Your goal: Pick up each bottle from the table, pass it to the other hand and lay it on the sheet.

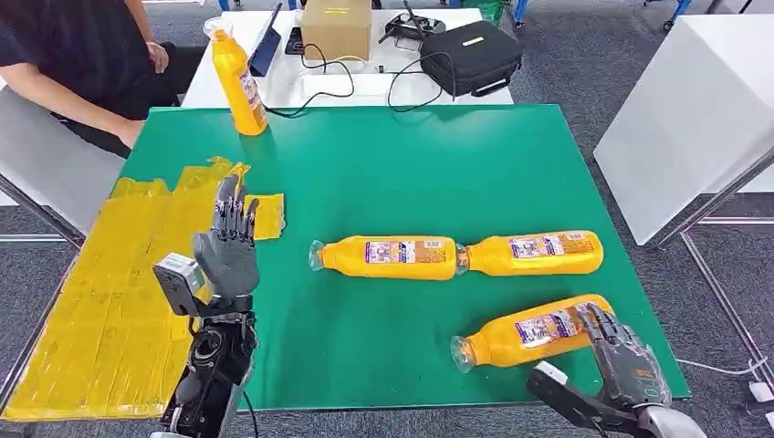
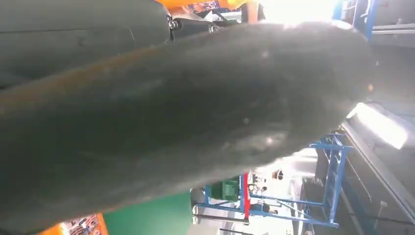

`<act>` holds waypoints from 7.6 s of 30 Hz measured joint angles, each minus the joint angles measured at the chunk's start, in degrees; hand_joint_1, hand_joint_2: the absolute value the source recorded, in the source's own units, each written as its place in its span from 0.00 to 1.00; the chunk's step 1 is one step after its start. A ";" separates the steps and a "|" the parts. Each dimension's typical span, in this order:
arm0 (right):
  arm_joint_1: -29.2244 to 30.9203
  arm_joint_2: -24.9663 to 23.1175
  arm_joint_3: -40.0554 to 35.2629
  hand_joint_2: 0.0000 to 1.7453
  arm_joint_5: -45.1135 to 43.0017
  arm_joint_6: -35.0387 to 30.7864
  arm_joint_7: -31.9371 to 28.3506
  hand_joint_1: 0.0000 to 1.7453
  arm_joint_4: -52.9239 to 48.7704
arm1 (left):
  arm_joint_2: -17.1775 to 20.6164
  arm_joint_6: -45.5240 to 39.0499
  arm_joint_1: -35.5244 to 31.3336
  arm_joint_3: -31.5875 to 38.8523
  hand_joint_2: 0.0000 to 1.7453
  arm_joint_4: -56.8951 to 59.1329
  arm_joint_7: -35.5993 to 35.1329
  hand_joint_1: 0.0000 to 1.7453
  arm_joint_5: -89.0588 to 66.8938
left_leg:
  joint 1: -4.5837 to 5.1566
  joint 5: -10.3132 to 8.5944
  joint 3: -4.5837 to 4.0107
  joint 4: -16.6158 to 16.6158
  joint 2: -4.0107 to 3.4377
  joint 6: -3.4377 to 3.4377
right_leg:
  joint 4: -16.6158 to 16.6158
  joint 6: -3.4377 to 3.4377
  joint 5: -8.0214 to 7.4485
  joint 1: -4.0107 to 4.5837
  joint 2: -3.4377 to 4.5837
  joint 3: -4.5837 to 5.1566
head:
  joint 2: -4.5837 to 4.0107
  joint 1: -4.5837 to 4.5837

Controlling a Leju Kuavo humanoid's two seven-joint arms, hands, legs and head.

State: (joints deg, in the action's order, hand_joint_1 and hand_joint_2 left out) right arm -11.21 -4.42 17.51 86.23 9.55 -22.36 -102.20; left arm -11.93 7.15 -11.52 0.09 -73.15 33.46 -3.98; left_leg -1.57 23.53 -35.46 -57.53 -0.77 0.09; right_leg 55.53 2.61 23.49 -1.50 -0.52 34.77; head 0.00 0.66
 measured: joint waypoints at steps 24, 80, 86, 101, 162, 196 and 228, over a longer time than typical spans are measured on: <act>1.24 0.81 -4.17 1.00 0.50 -0.59 2.62 0.00 0.33 | 0.02 0.70 0.64 0.15 0.00 0.83 1.05 0.00 0.37 | 0.01 -0.01 -0.02 0.00 0.01 0.01 | 0.00 0.00 0.00 -0.01 -0.01 0.00 | 0.00 0.00; 4.69 3.08 0.11 1.00 0.22 -1.99 0.26 0.00 3.98 | 0.04 0.83 0.10 0.81 0.00 0.20 0.13 0.00 2.08 | 0.04 -0.02 -0.05 0.00 0.04 0.02 | 0.00 0.02 0.00 -0.03 -0.05 0.01 | 0.00 0.00; 8.09 3.87 -2.19 1.00 1.77 -2.76 1.88 0.00 9.86 | 0.04 1.05 -0.68 1.03 0.00 0.61 0.13 0.00 1.73 | 0.04 -0.02 -0.05 0.00 0.03 0.03 | 0.01 0.03 -0.01 -0.03 -0.04 0.01 | 0.00 0.00; 23.45 8.20 -9.01 1.00 1.07 -6.43 2.73 0.00 35.83 | 0.15 1.90 -3.86 1.75 0.00 4.13 0.44 0.00 1.77 | 0.05 -0.13 0.08 -0.01 -0.01 0.13 | 0.01 0.12 -0.12 -0.03 -0.01 -0.10 | 0.00 0.00; 23.13 3.98 -22.12 1.00 -46.36 -7.41 -0.09 1.00 18.98 | 2.27 15.19 -4.08 2.38 1.00 14.99 3.23 0.00 10.10 | 0.00 0.58 1.18 0.01 -0.01 0.43 | -0.49 0.43 0.47 -0.02 -0.11 -1.61 | 0.00 -0.04; 33.31 -4.26 -31.87 1.00 -43.96 -16.41 6.16 1.00 33.99 | 2.43 14.99 -1.09 -4.70 1.00 5.99 0.17 0.00 15.76 | 0.03 0.53 0.86 0.00 0.06 0.38 | -0.42 0.44 0.47 -0.05 -0.12 -1.24 | 0.00 -0.04; 44.55 -16.55 -52.33 1.00 -52.64 -24.59 16.92 1.00 50.28 | -0.28 15.63 -8.06 -6.03 1.00 10.03 -2.01 0.00 16.06 | 0.01 0.44 0.69 0.01 0.03 0.29 | -0.26 0.43 0.46 -0.03 -0.10 -0.94 | 0.00 -0.04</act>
State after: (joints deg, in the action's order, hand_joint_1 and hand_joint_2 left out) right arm 33.35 -20.96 -34.82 33.59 -15.04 -5.44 -51.93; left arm -12.22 22.78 -19.58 -5.95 -63.12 31.45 12.09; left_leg -1.56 23.97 -34.77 -57.53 -0.74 0.38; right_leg 55.27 3.04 23.95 -1.53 -0.62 33.84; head 0.00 0.61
